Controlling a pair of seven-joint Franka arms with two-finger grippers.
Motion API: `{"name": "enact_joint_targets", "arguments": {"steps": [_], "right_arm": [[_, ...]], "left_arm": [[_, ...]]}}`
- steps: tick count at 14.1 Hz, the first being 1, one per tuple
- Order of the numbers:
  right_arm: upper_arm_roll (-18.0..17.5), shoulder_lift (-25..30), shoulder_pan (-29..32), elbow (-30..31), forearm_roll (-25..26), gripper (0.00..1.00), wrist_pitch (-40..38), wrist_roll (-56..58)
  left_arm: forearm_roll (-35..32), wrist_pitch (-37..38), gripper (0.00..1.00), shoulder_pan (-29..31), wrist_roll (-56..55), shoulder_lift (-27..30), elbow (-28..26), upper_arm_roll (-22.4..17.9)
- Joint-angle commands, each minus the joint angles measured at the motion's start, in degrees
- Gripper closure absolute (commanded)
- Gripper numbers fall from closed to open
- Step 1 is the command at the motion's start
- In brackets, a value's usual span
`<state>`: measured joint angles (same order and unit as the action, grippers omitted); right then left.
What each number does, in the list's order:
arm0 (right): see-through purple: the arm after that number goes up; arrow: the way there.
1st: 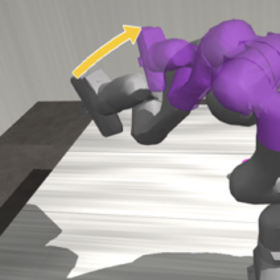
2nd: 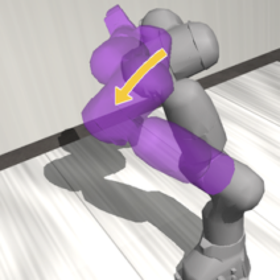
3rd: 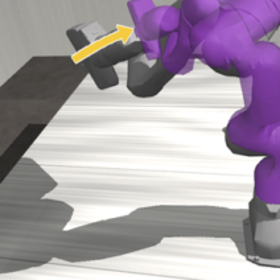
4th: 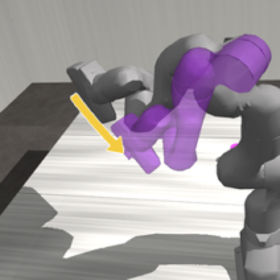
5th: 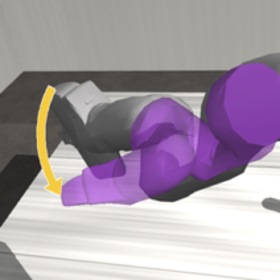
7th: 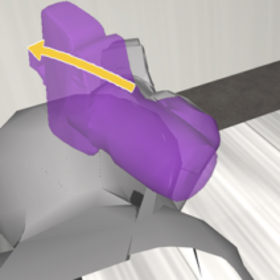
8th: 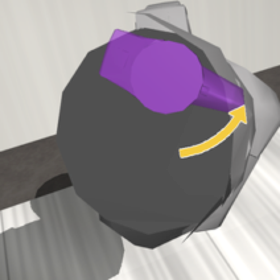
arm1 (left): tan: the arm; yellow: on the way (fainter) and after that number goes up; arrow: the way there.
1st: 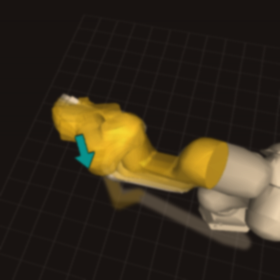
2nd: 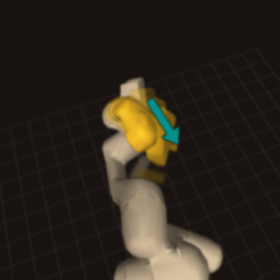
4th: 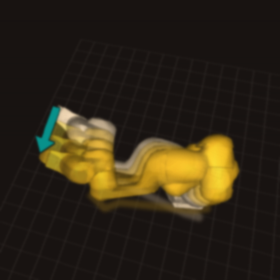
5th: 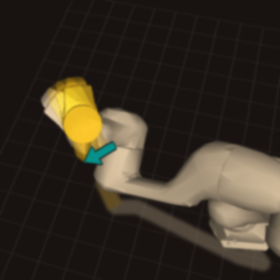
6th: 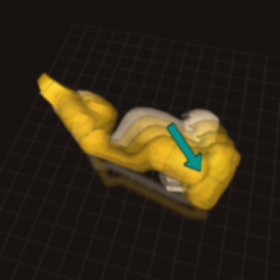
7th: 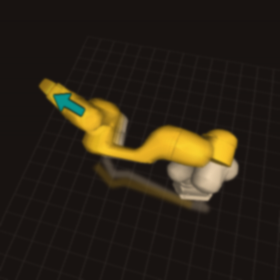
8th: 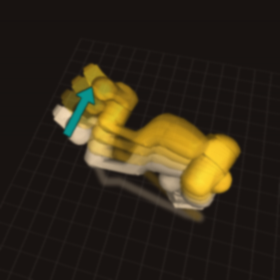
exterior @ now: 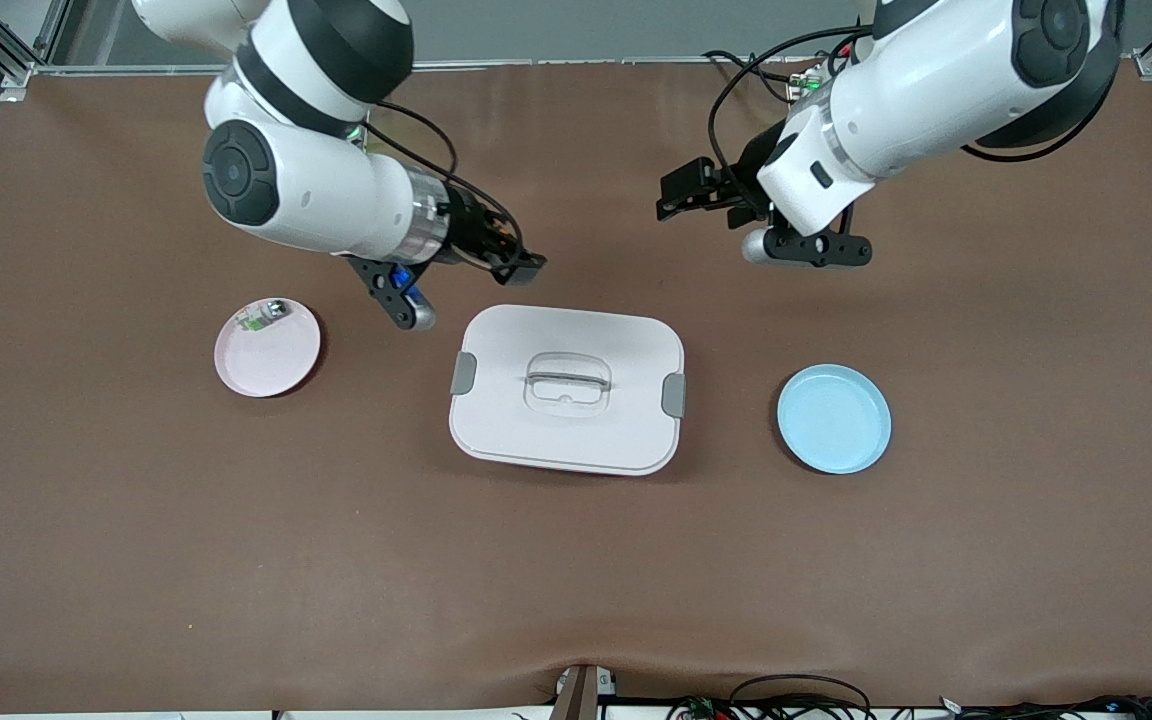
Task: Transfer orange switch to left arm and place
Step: 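Carry the switch over the box with the right gripper while the left gripper approaches, then grasp the switch with the left gripper beside the right gripper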
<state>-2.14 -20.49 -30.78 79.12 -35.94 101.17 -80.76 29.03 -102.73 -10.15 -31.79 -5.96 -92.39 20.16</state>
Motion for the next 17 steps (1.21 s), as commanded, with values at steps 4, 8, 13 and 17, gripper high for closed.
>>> {"name": "enact_joint_targets", "arguments": {"steps": [4,8,13,17], "right_arm": [[0.64,-4.02,-3.59,-2.57,-14.58,0.87,14.39,-6.34],[0.64,-5.26,-4.91,-2.57,-16.27,0.87,17.39,-6.43],[0.64,-5.61,-5.26,-2.57,-16.27,0.87,18.10,-6.78],[0.64,-5.79,-5.35,-2.48,-16.27,0.87,18.10,-6.78]], "left_arm": [[4.99,-12.04,0.00,-0.05,-0.73,7.89,-13.86,2.34],[5.08,-13.46,0.09,0.92,0.41,9.55,-14.66,2.78],[13.20,-26.97,0.10,2.15,13.21,13.43,-21.25,2.78],[17.64,-31.12,0.10,1.62,18.25,11.68,-21.60,2.95]]}}
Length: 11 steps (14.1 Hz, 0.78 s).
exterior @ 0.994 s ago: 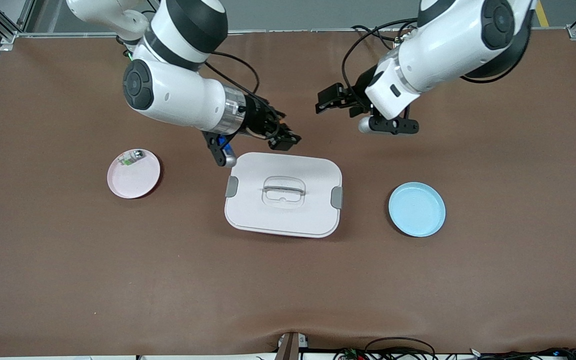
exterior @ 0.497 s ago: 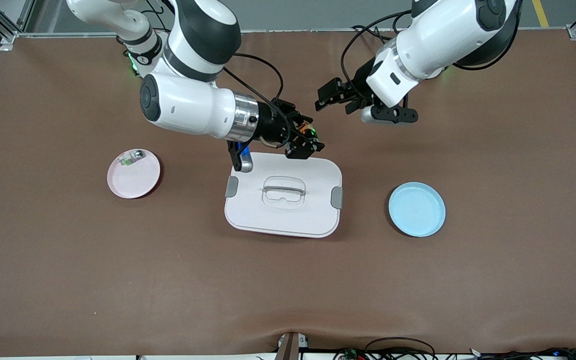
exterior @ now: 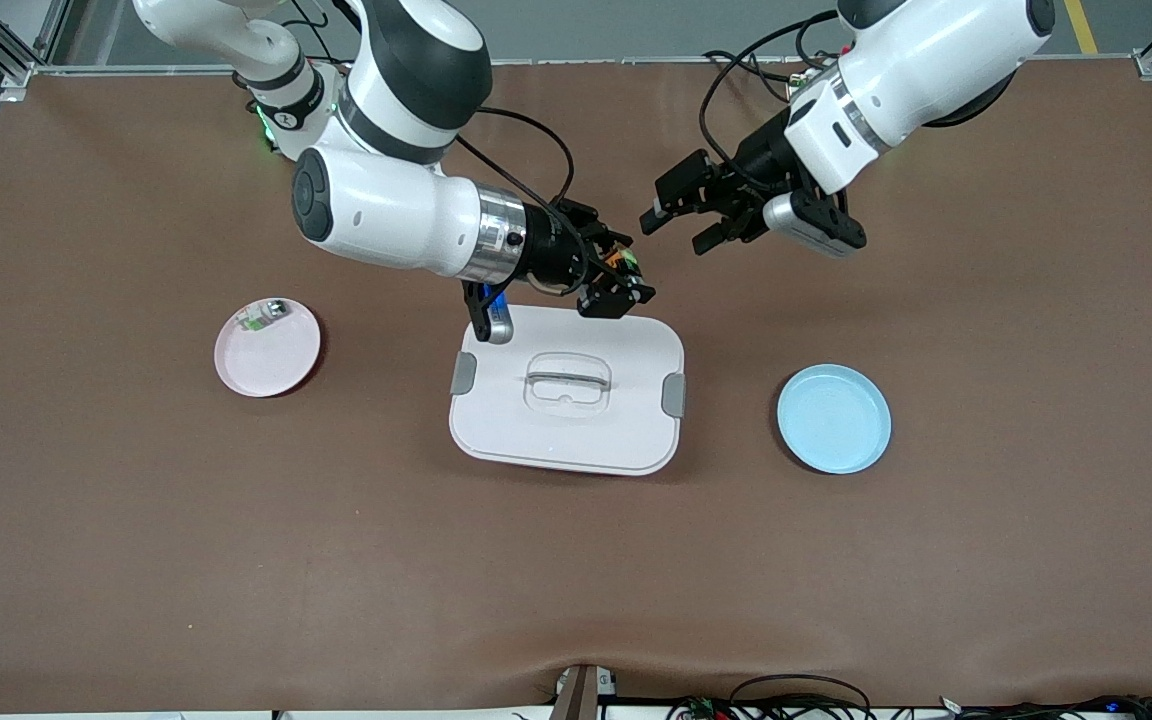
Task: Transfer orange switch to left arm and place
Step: 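Grasp the switch with the left gripper beside the right gripper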
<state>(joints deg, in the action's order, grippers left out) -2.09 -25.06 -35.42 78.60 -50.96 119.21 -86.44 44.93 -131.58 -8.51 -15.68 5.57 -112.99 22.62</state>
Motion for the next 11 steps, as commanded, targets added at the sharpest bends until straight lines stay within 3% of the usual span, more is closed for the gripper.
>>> {"name": "enact_joint_targets", "arguments": {"steps": [1,4,11], "right_arm": [[0.60,-1.22,-0.70,-1.96,-1.25,0.87,0.06,-1.10],[0.60,-1.39,-0.61,-1.96,-1.25,0.87,0.06,-1.01],[0.60,-1.48,-0.70,-1.96,-1.25,0.87,0.06,-1.01]], "left_arm": [[2.79,-2.54,0.11,-0.01,3.19,-0.55,-1.00,0.50],[7.01,-7.88,0.12,-1.32,8.99,-3.28,-1.35,0.93],[7.37,-11.24,0.16,-2.65,10.94,-6.01,-1.35,2.78]]}}
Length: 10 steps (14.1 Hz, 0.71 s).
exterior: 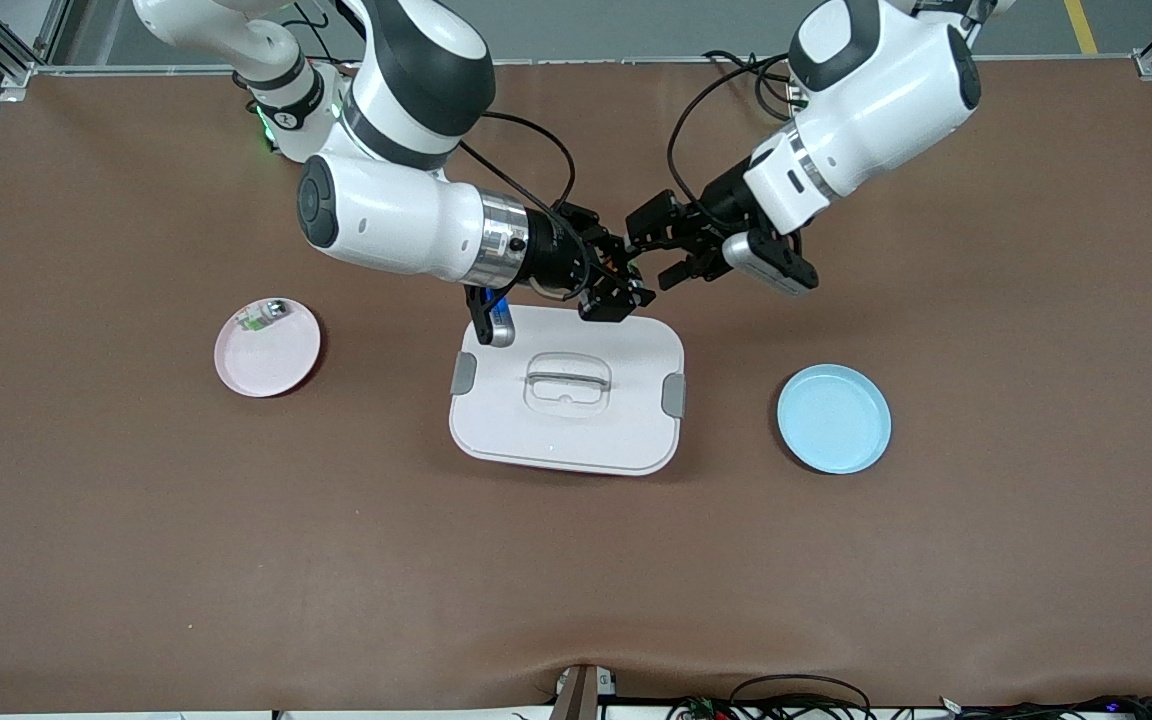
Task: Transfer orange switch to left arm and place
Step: 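Grasp the switch with the left gripper beside the right gripper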
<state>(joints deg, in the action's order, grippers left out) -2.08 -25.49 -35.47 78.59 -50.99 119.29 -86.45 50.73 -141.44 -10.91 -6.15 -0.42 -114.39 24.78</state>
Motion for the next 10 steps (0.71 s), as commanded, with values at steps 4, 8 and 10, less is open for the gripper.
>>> {"name": "enact_joint_targets", "arguments": {"steps": [4,8,10], "right_arm": [[0.58,-1.05,-0.57,-1.95,-1.22,0.87,-0.02,-1.09],[0.58,-1.05,-0.57,-1.95,-1.22,0.87,-0.11,-1.09],[0.58,-1.05,-0.57,-1.95,-1.22,0.87,-0.11,-1.09]], "left_arm": [[1.57,-2.26,0.42,-1.13,1.31,-0.20,-0.04,0.88],[1.48,-2.26,0.69,-1.31,0.35,-0.90,0.22,0.97],[1.04,-2.17,1.00,-1.04,0.61,-0.90,0.22,0.97]]}}
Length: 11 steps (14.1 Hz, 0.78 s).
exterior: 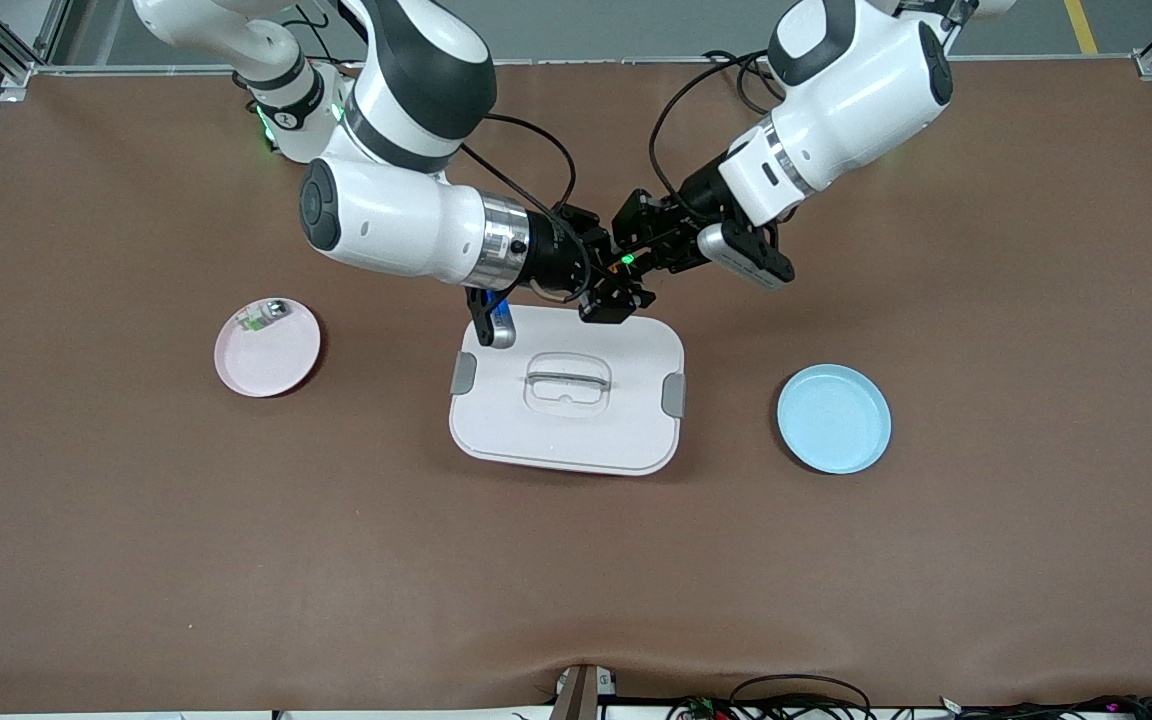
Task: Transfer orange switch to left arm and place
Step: 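Grasp the switch with the left gripper beside the right gripper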
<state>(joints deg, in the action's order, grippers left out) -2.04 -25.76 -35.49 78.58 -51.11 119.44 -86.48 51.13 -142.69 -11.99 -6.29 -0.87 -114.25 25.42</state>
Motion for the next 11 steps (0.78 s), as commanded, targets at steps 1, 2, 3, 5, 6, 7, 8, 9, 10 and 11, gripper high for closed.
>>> {"name": "enact_joint_targets", "arguments": {"steps": [1,2,3,5,6,7,8,9,10,11], "right_arm": [[0.54,-0.78,-0.54,-1.94,-1.09,0.87,-0.27,-1.06],[0.54,-0.78,-0.54,-1.94,-1.09,0.87,-0.27,-1.06],[0.54,-0.78,-0.54,-1.94,-1.09,0.87,-0.27,-1.06],[0.54,-0.69,-0.54,-1.94,-1.09,0.77,-0.35,-0.88],[0.54,-0.69,-0.45,-1.94,-1.01,0.74,-0.44,-0.88],[0.54,-0.69,-0.45,-1.94,-1.09,0.47,-0.44,-0.88],[0.54,-0.69,-0.45,-1.94,-1.09,0.19,-0.44,-0.88],[0.54,-0.69,-0.37,-1.94,-1.01,0.06,-0.53,-0.71],[0.63,-0.69,-0.28,-1.94,-1.00,0.00,-0.53,-0.70],[0.63,-0.61,-0.19,-1.94,-1.00,0.00,-0.53,-0.44]], "left_arm": [[0.38,-0.92,1.00,0.03,0.75,-0.54,0.08,0.24],[0.20,-0.92,1.00,0.12,0.93,-0.54,0.08,0.24],[-0.15,-0.83,1.00,0.12,0.93,-0.63,0.08,0.24],[-1.64,-0.83,1.00,0.56,0.84,-0.63,0.17,0.16],[-2.52,-0.83,1.00,0.65,0.84,-1.06,0.17,0.15],[-3.83,-0.83,1.00,0.82,0.75,-1.42,0.25,0.15],[-5.06,-0.83,1.00,0.91,0.75,-1.51,0.26,0.07],[-6.03,-0.83,1.00,1.00,0.75,-2.12,0.26,-0.02],[-6.91,-0.83,1.00,1.09,0.75,-2.12,0.26,-0.11],[-8.23,-0.75,1.00,1.44,0.66,-2.12,0.26,-0.20]]}}
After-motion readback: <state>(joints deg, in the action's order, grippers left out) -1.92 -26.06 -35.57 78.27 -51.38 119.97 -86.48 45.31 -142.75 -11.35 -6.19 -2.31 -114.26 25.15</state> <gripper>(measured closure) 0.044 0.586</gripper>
